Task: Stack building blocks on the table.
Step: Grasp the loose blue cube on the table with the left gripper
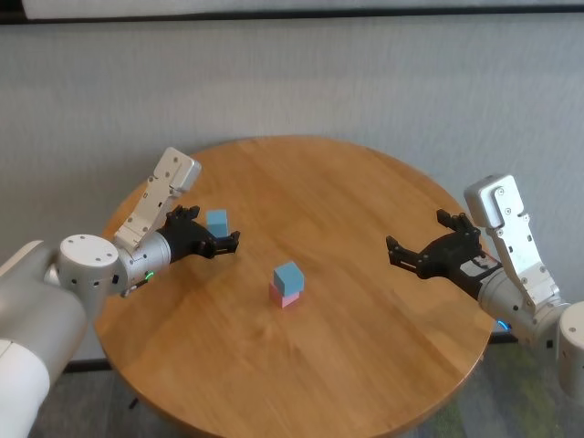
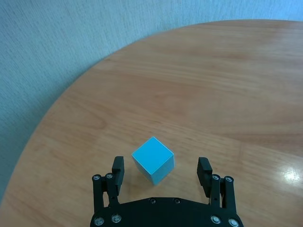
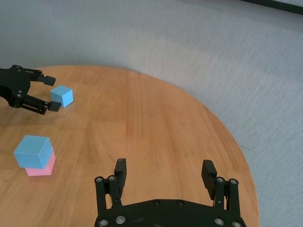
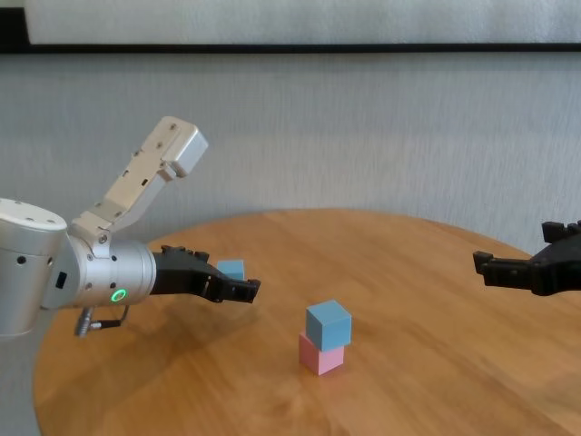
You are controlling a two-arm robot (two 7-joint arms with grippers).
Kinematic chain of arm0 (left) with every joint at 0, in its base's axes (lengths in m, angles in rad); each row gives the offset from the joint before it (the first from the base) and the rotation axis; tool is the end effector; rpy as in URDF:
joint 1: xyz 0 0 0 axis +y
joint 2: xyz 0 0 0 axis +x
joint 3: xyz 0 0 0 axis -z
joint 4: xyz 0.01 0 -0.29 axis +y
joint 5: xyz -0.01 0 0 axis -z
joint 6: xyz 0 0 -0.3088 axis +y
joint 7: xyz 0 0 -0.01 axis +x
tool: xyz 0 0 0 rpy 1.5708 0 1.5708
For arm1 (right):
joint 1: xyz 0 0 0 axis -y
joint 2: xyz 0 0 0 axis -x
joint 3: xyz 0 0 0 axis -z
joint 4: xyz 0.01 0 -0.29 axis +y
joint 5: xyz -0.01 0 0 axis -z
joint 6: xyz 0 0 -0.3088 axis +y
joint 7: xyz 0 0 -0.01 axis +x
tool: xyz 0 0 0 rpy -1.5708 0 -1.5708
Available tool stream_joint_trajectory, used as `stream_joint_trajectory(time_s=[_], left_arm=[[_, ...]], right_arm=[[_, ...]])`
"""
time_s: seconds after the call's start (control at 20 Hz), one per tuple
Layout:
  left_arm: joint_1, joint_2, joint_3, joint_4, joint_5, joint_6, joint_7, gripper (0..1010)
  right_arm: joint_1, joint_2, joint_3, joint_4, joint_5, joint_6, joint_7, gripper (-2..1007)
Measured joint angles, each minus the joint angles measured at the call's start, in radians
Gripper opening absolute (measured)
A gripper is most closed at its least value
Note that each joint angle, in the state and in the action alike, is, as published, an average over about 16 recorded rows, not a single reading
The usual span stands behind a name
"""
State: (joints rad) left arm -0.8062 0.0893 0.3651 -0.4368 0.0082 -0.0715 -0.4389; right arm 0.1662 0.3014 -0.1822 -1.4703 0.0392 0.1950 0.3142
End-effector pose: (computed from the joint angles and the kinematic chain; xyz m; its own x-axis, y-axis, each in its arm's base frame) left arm 0.5102 0.0034 -0.3128 0.5768 0.7988 0.1708 -0.7828 0.4807 0.3952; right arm 0.3716 -0.0427 -0.2787 0.4294 -0.8775 0.2137 0.8923 0.3758 -0.2499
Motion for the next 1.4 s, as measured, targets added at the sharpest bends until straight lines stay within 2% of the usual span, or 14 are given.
stream_joint_trajectory(time_s=[0.4,0.95,1.4], left_arm=[[-0.029,-0.011,-0.002,0.061,0.009,-0.02,-0.005,1000],[-0.089,-0.036,-0.012,0.185,0.024,-0.081,-0.014,1000],[-0.175,-0.068,-0.022,0.36,0.038,-0.172,-0.019,955]], right_arm=[[0.0,0.0,0.0,0.0,0.0,0.0,0.0,1000],[0.0,0.0,0.0,0.0,0.0,0.0,0.0,1001],[0.0,0.0,0.0,0.0,0.0,0.0,0.0,1001]])
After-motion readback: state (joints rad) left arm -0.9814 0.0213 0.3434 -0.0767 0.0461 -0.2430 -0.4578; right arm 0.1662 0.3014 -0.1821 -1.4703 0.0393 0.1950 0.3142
